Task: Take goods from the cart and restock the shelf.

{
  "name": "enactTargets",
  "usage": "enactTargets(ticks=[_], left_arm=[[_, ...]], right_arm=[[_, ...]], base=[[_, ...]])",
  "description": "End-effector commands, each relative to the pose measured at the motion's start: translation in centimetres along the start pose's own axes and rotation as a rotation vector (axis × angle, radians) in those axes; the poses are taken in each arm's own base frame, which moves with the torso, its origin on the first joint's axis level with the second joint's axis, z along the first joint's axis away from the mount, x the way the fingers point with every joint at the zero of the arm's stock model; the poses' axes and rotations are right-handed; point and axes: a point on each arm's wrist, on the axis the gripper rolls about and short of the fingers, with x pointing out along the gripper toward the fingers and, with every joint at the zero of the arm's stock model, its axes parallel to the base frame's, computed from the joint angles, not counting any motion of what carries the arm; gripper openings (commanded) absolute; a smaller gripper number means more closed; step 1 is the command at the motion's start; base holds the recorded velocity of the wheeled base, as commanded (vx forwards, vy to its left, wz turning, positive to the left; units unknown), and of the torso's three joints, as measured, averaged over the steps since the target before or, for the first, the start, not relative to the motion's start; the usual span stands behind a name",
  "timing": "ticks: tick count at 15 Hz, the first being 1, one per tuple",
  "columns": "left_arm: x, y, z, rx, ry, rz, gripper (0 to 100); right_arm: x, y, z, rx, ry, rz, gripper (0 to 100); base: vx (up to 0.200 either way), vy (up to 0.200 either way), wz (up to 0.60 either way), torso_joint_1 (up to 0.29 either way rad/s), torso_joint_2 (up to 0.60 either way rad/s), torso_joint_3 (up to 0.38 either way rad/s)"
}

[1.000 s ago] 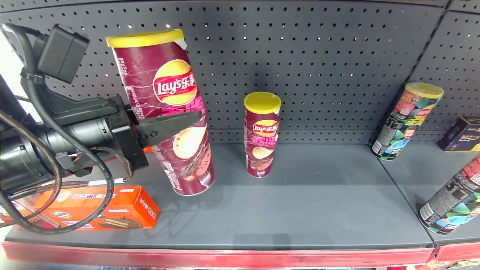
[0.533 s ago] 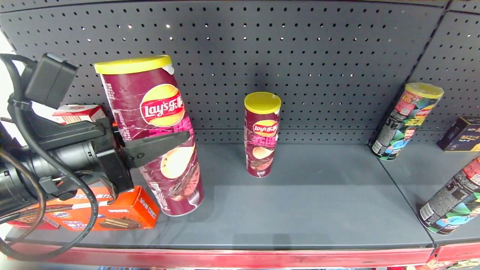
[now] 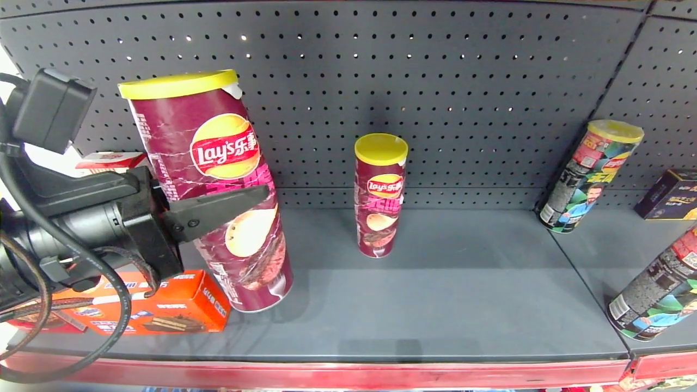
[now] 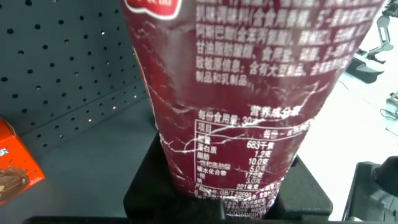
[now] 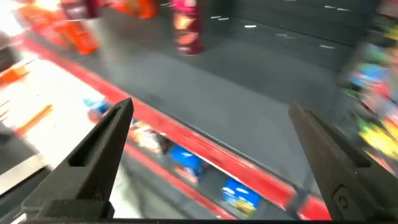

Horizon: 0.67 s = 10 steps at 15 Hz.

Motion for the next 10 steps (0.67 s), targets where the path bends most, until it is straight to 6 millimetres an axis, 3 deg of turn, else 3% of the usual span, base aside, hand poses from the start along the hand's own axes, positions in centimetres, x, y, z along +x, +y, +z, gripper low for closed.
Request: enactTargets(ticks=[1, 2, 3, 5, 10], left_arm=[[0.0, 0.1, 0.0, 0.000, 0.001, 0.003, 0], [0.2, 0.2, -0.1, -0.003, 0.005, 0.003, 0], [0.2, 0.2, -0.1, -0.002, 0.003, 0.005, 0], [0.4, 0.3, 0.2, 0.001, -0.002, 0.006, 0], [0.2, 0.6, 0.0, -0.002, 0.003, 0.023, 0]], right_arm=[[4.0, -1.1, 1.7, 0.023, 0.118, 0.196, 100], [5.7, -1.0, 1.7, 0.023, 0.165, 0.256, 100], [5.7, -1.0, 1.7, 0.022, 0.165, 0.257, 100], [10.4, -0.4, 2.0, -0.009, 0.185, 0.282, 100], [14.2, 0.2, 2.6, -0.029, 0.258, 0.197, 100]], base=[[0.000, 0.000, 0.00, 0.000, 0.00, 0.000], [0.000, 0.000, 0.00, 0.000, 0.00, 0.000], [0.000, 0.000, 0.00, 0.000, 0.00, 0.000], [0.000, 0.000, 0.00, 0.000, 0.00, 0.000], [0.000, 0.000, 0.00, 0.000, 0.00, 0.000]])
